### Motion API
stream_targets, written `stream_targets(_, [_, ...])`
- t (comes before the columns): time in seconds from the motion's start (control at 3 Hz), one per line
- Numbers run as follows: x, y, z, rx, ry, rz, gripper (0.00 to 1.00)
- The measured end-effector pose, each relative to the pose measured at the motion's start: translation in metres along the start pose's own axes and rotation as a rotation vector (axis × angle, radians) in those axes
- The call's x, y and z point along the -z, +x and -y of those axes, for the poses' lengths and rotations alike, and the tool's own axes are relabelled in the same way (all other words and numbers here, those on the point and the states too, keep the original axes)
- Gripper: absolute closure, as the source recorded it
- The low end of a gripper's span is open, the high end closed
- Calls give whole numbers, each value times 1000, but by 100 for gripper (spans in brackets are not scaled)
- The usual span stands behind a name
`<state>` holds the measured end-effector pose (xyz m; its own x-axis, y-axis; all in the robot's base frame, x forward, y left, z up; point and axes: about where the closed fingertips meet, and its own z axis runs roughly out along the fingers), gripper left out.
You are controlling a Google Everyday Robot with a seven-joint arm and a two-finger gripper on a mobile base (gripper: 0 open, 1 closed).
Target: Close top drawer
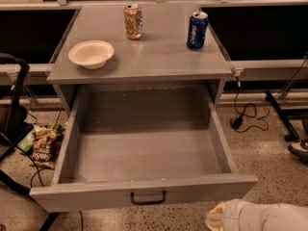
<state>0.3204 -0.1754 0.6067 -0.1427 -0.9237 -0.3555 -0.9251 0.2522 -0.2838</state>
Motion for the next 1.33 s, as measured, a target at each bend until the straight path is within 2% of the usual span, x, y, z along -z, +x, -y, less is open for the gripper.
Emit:
stream_targets(0.33, [-41, -19, 25, 33, 67, 133, 100])
stream_targets(0.67, [-58, -37, 43, 66, 104, 201, 100])
stream_targets(1.33, [-74, -66, 83, 130, 147, 257, 100])
